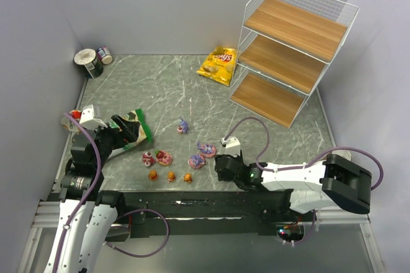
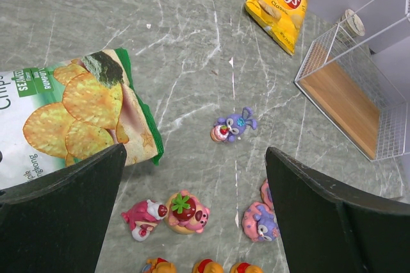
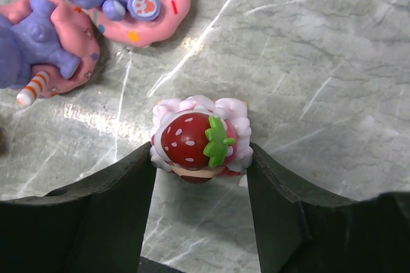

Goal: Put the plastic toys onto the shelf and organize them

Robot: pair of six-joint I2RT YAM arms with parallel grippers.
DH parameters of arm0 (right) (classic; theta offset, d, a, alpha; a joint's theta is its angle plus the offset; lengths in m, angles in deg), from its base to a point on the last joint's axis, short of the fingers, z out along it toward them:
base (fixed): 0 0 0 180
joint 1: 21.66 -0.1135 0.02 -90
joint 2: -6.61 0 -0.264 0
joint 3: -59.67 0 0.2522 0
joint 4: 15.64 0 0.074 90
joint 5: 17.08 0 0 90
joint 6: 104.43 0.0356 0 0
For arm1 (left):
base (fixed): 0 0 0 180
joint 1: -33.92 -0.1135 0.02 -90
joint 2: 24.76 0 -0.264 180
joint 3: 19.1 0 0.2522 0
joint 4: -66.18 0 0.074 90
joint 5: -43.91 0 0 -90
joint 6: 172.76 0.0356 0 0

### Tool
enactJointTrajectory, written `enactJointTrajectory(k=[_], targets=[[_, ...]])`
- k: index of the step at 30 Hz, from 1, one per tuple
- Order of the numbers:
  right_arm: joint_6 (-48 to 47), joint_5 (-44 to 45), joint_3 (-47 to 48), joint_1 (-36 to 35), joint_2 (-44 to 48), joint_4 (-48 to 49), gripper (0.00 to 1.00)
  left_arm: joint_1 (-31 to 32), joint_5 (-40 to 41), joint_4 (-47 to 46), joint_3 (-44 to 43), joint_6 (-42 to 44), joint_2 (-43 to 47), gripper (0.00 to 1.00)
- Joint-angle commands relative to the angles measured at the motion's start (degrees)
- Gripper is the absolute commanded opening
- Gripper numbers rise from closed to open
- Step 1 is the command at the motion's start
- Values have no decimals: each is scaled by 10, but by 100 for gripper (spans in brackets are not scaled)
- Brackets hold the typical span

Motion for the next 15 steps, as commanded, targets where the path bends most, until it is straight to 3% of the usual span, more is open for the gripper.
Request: enactJointTrajectory(k=[1, 15], targets=[[0, 39, 33, 9, 26, -6, 31, -3, 9, -13, -7, -8, 7, 96], [-38, 66, 148, 92, 186, -166, 16, -3, 8, -13, -6, -9, 17, 96]])
